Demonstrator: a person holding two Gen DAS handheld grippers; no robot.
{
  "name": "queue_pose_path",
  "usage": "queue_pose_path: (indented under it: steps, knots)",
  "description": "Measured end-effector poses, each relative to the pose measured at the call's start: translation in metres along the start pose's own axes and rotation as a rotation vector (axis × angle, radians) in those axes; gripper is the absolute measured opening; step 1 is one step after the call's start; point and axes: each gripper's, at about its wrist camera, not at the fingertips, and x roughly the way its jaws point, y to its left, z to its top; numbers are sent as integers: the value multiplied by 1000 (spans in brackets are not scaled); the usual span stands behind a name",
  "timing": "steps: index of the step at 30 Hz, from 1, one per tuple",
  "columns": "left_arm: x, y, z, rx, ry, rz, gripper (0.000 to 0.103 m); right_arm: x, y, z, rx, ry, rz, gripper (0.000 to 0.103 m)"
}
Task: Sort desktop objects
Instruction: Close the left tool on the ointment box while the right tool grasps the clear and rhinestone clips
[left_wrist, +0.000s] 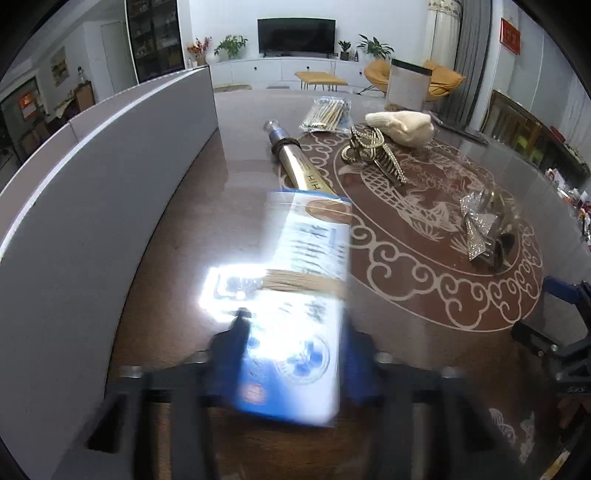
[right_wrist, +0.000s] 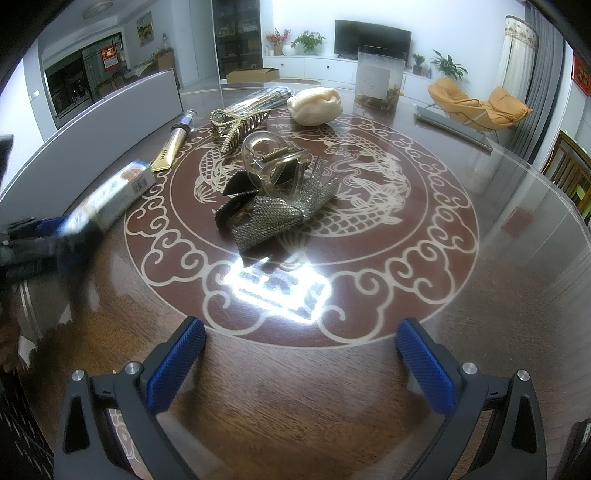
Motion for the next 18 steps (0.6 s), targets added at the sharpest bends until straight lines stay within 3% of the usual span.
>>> queue_pose_path:
  steps: [3,7,10,13,16,18]
  knots:
    - [1,7,1,-39,-5,-18,41,0,0,0,0,0,0,103]
    - [3,1,1,-12,-11,6,41,-1,-3,0,19,-10,26,103]
    - [5,-2,2,-6,-17,18,41,-8,-32,2,209,-77,175,103]
    - [0,2,-3,-22,-22,14,41,1,-37,22,321,-53,218,103]
    - [1,4,-3,-34,-26,8,41,14,-14,54,309,-48,216,103]
    - [0,4,-4,-36,-29,8,41,32,5,73,286,-17,152,103]
